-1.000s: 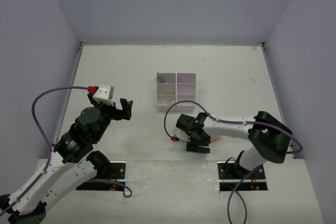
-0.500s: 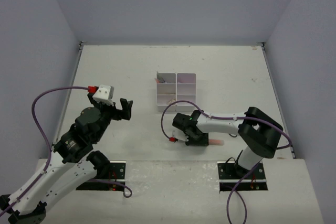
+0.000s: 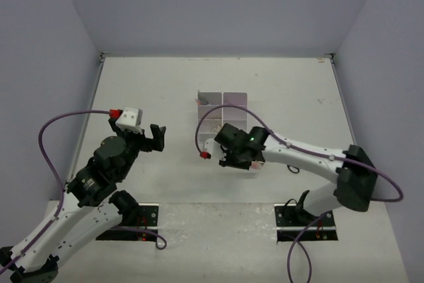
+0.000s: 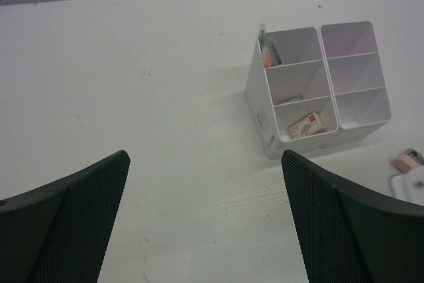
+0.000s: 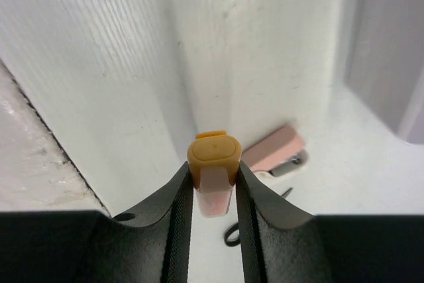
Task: Sort the stationery into containers
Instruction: Pick up the pen from the center of the board, then place the pen in the storage box.
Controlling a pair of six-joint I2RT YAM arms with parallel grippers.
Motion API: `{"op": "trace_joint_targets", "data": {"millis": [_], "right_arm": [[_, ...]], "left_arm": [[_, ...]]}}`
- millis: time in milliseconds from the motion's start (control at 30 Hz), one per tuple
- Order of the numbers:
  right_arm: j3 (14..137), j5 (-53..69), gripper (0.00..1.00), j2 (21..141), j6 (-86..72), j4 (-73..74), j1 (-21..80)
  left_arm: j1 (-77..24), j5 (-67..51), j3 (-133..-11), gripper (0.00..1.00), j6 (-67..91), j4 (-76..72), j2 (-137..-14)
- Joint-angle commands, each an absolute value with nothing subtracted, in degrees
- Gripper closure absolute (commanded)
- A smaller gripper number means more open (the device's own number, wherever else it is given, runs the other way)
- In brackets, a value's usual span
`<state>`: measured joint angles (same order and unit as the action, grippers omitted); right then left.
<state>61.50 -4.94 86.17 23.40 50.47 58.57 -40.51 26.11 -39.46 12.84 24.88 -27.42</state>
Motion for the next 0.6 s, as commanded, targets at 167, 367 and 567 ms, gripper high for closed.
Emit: {"op": "trace_joint_targets", "data": {"millis": [167,367,567], "right_arm": [[59.7,-15.7,1.0,60.3,17.6,13.6,56.2],[63.0,-18.8,1.0,65.3,-2.7,0.8,44.2],[55.8,-32.8,1.0,70.4,-15.3,-21.3,40.5]], "left_arm": [[-40.1,29.0,-38.4,0.0,11.7,23.0,-29.2],[-39.7,29.9,-38.4,0.0,11.6,23.2,-30.7],[-39.4,29.5,-38.1,0.0,11.4,23.0,-31.0]]}}
